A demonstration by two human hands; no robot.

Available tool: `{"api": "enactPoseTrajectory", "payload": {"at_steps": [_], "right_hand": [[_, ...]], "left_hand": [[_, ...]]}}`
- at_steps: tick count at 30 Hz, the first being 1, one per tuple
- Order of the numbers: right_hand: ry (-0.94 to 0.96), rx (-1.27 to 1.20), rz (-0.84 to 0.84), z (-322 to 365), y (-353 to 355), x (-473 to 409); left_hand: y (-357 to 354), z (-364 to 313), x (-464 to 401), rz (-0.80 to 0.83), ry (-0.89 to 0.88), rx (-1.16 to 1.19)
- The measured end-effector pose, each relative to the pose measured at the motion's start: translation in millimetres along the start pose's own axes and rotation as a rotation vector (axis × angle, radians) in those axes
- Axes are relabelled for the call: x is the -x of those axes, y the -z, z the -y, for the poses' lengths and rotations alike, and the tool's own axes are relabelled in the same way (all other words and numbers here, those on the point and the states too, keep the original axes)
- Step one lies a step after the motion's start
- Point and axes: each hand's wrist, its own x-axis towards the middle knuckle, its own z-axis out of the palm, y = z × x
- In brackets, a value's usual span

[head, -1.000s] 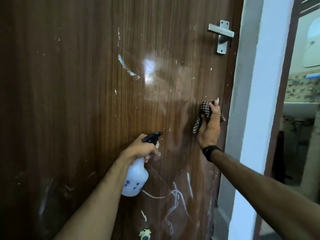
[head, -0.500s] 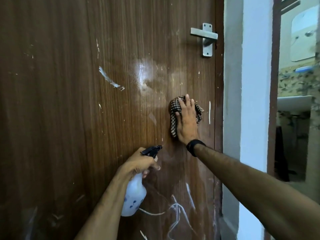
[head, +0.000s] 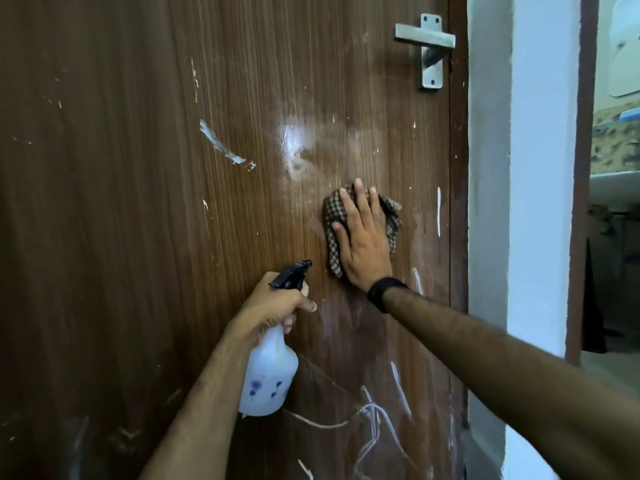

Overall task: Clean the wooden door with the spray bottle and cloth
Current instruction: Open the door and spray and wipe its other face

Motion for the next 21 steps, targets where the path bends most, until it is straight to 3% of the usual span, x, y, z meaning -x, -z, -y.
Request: {"api": "enactPoseTrajectory", "payload": {"at_steps": [6,12,21], "right_hand": [[0.091,0.001,0.058,3.7,-0.6,4.2],[0.001,-0.001,0.064,-2.6,-6.1,57.6],[0.092,0.032,0.085,41.2,-2.9,-44.9]], "left_hand": [[3.3,-13.6,0.0,-0.116,-0.021,0.024],[3.8,-17.6,9.0,-0.162,-0.003,0.005],[18.4,-33.1,7.1,-0.276,-0.036,0.074]]}}
